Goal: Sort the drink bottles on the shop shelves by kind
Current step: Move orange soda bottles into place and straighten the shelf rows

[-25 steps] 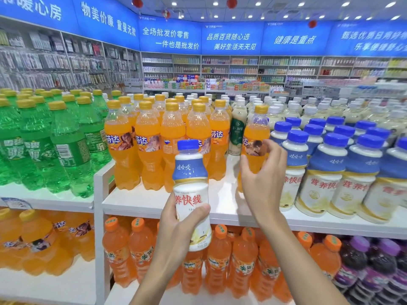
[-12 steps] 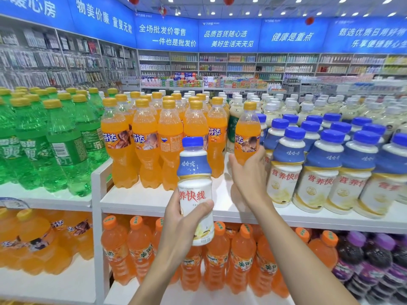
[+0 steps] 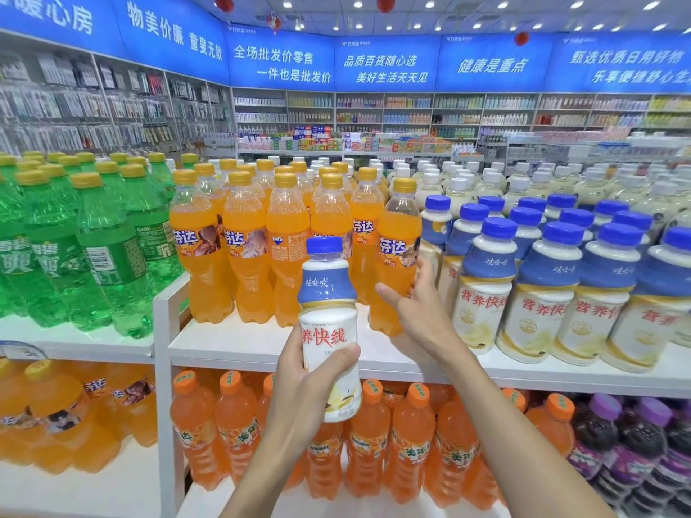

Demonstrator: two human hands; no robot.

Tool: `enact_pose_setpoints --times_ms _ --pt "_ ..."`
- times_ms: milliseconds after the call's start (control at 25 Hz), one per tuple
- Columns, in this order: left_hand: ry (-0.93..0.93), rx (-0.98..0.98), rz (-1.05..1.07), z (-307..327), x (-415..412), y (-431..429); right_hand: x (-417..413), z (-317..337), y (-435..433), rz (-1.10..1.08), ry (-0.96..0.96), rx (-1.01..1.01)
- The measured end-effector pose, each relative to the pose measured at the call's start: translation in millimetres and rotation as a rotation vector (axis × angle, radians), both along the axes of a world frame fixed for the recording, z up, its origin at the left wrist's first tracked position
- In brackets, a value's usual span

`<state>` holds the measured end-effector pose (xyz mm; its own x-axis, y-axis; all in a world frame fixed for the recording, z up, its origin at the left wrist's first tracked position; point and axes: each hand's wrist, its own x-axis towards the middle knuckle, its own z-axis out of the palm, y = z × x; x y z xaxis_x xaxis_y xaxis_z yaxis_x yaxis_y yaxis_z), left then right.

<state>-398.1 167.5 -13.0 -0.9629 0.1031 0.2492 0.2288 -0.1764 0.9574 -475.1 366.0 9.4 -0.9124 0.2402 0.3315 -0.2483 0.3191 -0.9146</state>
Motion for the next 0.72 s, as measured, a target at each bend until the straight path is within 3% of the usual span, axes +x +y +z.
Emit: enact_pose_setpoints --times_ms 240,720 --pt "-0.014 -0.001 0.0 -3.6 0.8 -2.4 -5.3 8.9 -12.9 0.088 -0.032 -0.038" --pt "-0.021 -0.029 0.014 -7.1 -2.4 4.8 -12.0 2.0 -24.7 0.017 0.051 -0.056"
